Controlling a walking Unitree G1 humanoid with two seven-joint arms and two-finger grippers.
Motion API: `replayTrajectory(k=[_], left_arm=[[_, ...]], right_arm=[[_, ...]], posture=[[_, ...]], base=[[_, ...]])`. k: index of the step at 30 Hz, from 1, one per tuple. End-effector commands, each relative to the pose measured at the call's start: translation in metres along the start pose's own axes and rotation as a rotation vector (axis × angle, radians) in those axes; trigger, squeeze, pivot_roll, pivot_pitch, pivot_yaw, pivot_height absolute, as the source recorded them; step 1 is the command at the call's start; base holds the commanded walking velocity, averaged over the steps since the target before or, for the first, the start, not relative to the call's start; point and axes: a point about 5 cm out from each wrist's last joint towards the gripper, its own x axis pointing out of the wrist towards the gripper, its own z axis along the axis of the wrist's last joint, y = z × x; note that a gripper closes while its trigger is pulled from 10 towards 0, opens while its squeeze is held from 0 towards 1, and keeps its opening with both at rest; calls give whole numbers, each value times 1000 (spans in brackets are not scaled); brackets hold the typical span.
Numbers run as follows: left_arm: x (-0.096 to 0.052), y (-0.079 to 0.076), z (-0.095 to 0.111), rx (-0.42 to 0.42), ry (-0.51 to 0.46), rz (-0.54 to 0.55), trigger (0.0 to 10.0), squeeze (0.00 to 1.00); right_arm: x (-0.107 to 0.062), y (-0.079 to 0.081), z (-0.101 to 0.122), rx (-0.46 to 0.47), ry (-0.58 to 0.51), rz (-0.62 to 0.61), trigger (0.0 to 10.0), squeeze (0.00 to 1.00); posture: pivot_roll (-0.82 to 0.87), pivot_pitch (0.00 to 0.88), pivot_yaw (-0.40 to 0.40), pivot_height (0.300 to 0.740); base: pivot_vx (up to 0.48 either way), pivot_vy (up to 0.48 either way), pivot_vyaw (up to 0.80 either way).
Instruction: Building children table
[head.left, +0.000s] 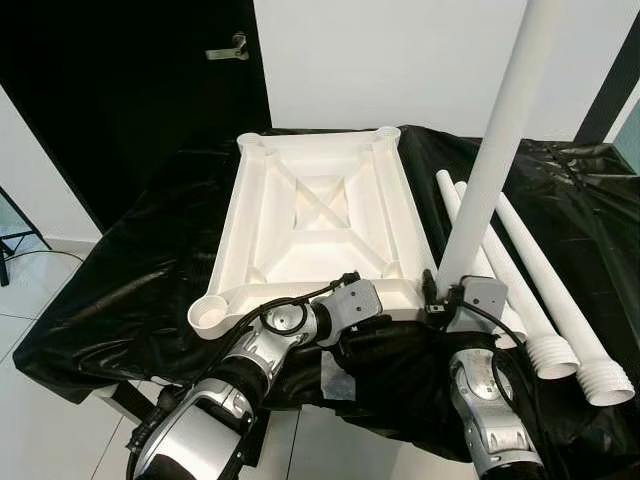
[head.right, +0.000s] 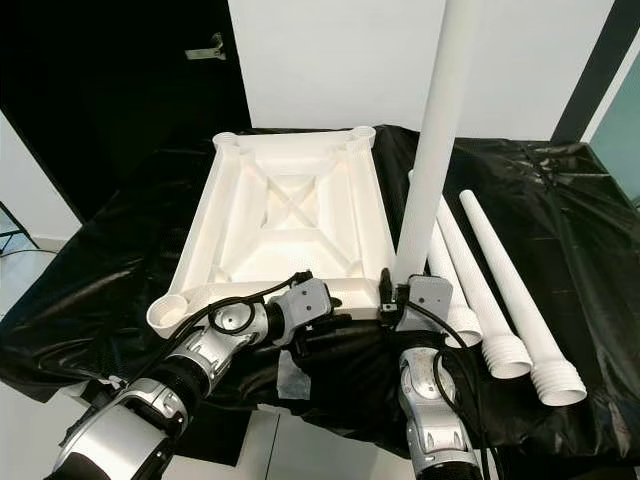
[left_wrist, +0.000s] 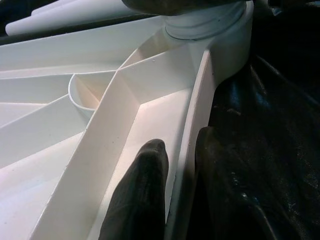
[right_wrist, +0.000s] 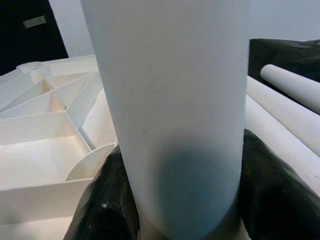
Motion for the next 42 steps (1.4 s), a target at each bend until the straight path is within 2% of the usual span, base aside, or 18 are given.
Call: replayTrajectory(k=[1, 2, 5, 7, 8, 11, 14, 15, 17, 18, 19, 20, 22, 23, 36, 39, 40, 42], left_arm=[[-6, -45, -54, -143, 214, -176, 10000, 0], [-5, -46, -54, -146, 213, -175, 10000, 0], [-6, -46, -55, -147, 214, -175, 10000, 0], [-6, -47, -55, -149, 214, -175, 10000, 0], [-6, -47, -55, -150, 215, -175, 10000, 0], [-4, -47, -54, -148, 213, -179, 10000, 0], [-3, -47, -53, -147, 210, -182, 10000, 0], [-3, -47, -53, -147, 210, -182, 10000, 0], [-3, -47, -52, -145, 208, -183, 10000, 0], [-3, -47, -52, -145, 208, -183, 10000, 0], [-2, -46, -52, -144, 208, -183, 10000, 0], [-2, -46, -52, -144, 208, -182, 10000, 0], [-2, -46, -52, -144, 208, -182, 10000, 0], [-3, -45, -52, -144, 208, -179, 10000, 0], [-6, -44, -54, -149, 211, -167, 10000, 0], [-6, -44, -54, -148, 211, -169, 10000, 0], [-6, -44, -54, -146, 211, -171, 10000, 0], [-6, -44, -54, -146, 211, -171, 10000, 0]], right_arm=[[-2, -6, -14, -42, 81, -6, 10000, 0], [1, -9, -13, -25, 79, 25, 10000, 1000], [3, -11, -14, -15, 90, 55, 10000, 1000], [8, -14, -15, -39, 111, 124, 10000, 1000], [12, -18, -14, -60, 119, 176, 10000, 0], [23, -29, -7, -85, 130, 332, 10000, 0], [26, -34, 0, -103, 119, 435, 10000, 0], [26, -34, 0, -103, 119, 435, 10000, 0], [23, -36, 8, -126, 107, 597, 10000, 0], [23, -36, 8, -126, 107, 597, 10000, 0], [20, -36, 10, -135, 102, 654, 10000, 0], [19, -37, 11, -142, 112, 703, 9490, 0], [19, -37, 11, -142, 112, 703, 9490, 0], [17, -38, 11, -154, 119, 751, 0, 0], [15, -40, 7, -142, 180, 882, 0, 0], [11, -37, 3, -115, 191, 873, 0, 0], [10, -31, 0, -85, 171, 802, 0, 0], [10, -31, 0, -85, 171, 802, 0, 0]], posture=[[-7, 0, -1, 740], [-7, 0, -2, 740], [-7, 0, -2, 740], [-19, 0, 4, 740], [-22, 0, 7, 740], [-30, 0, 12, 740], [-33, 0, 12, 740], [-33, 0, 12, 740], [-31, 0, 12, 740], [-31, 0, 12, 740], [-31, 0, 12, 740], [-28, 0, 10, 740], [-28, 0, 10, 740], [-26, 0, 10, 740], [-17, 0, 11, 740], [-21, 0, 15, 740], [-22, 0, 16, 740], [-22, 0, 16, 740]], base=[[0, 0, 0], [0, 0, 0], [0, 0, 0], [0, 0, 0], [0, 0, 0], [0, 0, 0], [0, 0, 0], [0, 0, 0], [0, 0, 0], [0, 0, 0], [0, 0, 0], [0, 0, 0], [0, 0, 0], [0, 0, 0], [0, 0, 0], [0, 0, 0], [0, 0, 0], [0, 0, 0]])
